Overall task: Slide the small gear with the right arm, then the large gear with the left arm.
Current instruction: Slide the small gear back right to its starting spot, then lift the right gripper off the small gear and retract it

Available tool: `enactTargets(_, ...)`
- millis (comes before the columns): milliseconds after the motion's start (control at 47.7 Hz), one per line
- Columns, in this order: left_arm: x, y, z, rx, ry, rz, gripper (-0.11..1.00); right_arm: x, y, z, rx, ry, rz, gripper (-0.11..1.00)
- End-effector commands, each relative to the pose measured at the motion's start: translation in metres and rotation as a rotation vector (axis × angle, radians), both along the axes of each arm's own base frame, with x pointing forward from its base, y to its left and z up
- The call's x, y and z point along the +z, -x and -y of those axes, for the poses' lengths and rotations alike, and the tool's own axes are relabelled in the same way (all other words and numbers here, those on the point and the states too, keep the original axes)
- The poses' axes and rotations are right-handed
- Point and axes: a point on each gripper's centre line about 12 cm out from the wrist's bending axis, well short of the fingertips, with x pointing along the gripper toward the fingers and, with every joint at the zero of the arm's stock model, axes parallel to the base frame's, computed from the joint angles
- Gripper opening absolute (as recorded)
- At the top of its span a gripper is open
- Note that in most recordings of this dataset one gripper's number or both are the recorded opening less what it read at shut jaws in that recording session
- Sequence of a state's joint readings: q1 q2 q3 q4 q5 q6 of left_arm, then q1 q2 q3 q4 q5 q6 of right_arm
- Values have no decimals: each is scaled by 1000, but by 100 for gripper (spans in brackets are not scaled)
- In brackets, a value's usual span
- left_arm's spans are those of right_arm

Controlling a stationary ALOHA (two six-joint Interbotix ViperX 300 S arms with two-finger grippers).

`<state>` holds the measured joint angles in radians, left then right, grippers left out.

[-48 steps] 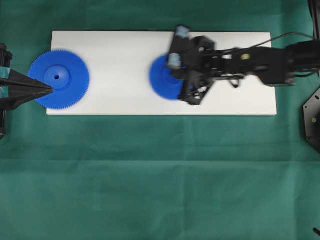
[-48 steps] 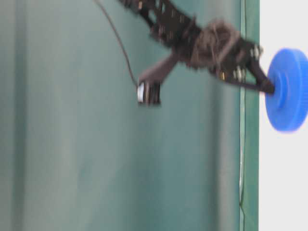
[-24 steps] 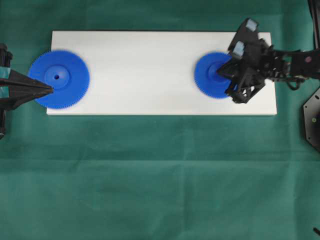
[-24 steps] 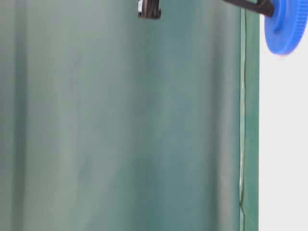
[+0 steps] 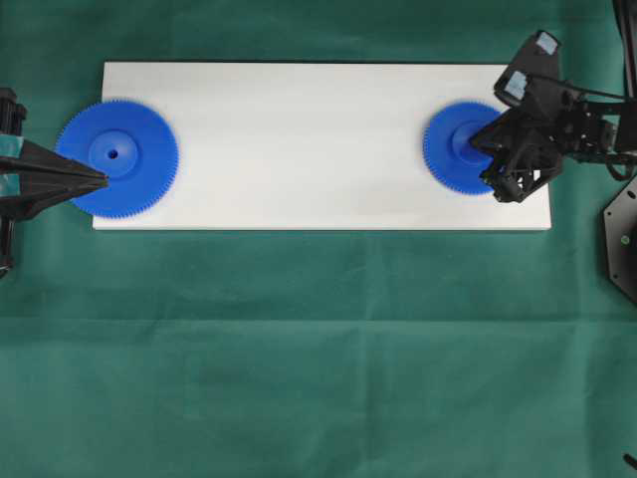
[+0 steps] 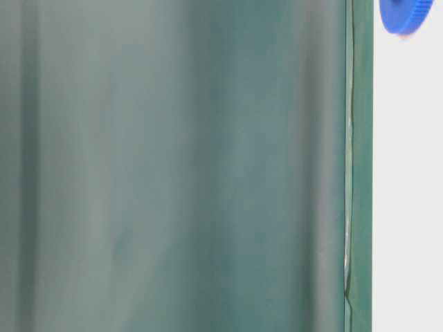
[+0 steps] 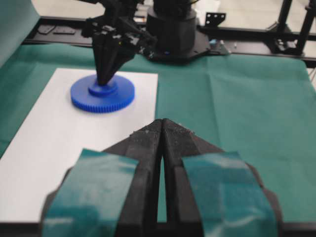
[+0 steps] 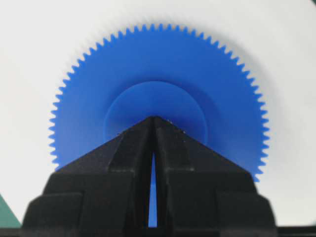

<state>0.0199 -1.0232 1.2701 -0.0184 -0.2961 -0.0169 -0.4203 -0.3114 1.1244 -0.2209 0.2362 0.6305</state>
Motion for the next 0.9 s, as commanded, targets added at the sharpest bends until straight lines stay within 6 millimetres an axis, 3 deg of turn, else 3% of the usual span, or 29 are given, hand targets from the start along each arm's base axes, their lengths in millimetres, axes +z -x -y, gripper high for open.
enactTargets(0,8,-3,-1,3,3,17,0,-22,33,-8,-53,-56,-128,51)
enactTargets(210,8,-3,-1,3,0,17,0,-15,37,-10,-57,-38,-93,51)
enactTargets(461,8,-3,-1,3,1,17,0,-6,29,-5,-38,-6,-65,51)
enactTargets(880,8,-3,0,2,3,17,0,37,14,9,-18,99,-6,51)
